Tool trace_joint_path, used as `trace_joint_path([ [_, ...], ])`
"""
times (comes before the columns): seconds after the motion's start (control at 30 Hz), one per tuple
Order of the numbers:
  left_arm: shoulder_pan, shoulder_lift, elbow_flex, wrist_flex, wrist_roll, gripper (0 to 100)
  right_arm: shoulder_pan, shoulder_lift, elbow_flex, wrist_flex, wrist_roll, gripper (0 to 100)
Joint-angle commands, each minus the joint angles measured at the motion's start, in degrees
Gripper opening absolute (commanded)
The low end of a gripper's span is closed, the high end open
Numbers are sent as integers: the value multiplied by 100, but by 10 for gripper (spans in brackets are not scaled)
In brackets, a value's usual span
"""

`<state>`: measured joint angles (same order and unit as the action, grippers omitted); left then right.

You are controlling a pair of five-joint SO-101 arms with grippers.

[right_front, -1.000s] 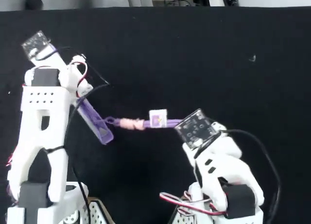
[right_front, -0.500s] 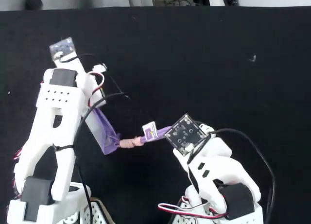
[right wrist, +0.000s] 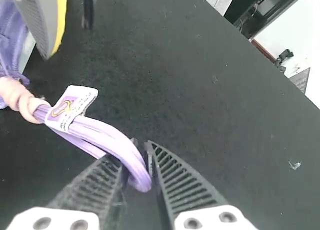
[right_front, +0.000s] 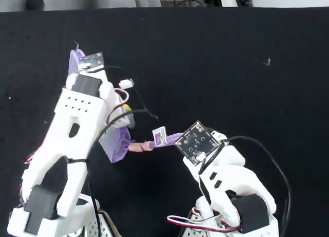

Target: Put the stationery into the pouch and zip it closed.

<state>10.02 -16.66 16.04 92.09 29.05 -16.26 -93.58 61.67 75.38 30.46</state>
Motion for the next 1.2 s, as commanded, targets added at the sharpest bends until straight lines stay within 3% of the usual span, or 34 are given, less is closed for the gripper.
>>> trace_joint_path([
  [0.0,303,-35,-418,123,-53,264,-88,4,48,-149,-44,11],
  [0.27,778,26,-593,563,-62,264,-88,4,127,-229,-44,11],
  [0.53,743,26,145,-70,-105,263,-88,-48,127,-193,-44,11],
  [0.83,22,26,180,-35,-985,116,-88,-48,110,-185,-44,11],
  [1.07,-497,26,224,167,-1029,112,-88,-48,110,-185,-44,11],
  [1.17,-593,26,312,158,-1037,43,-88,-48,101,-185,-44,11],
])
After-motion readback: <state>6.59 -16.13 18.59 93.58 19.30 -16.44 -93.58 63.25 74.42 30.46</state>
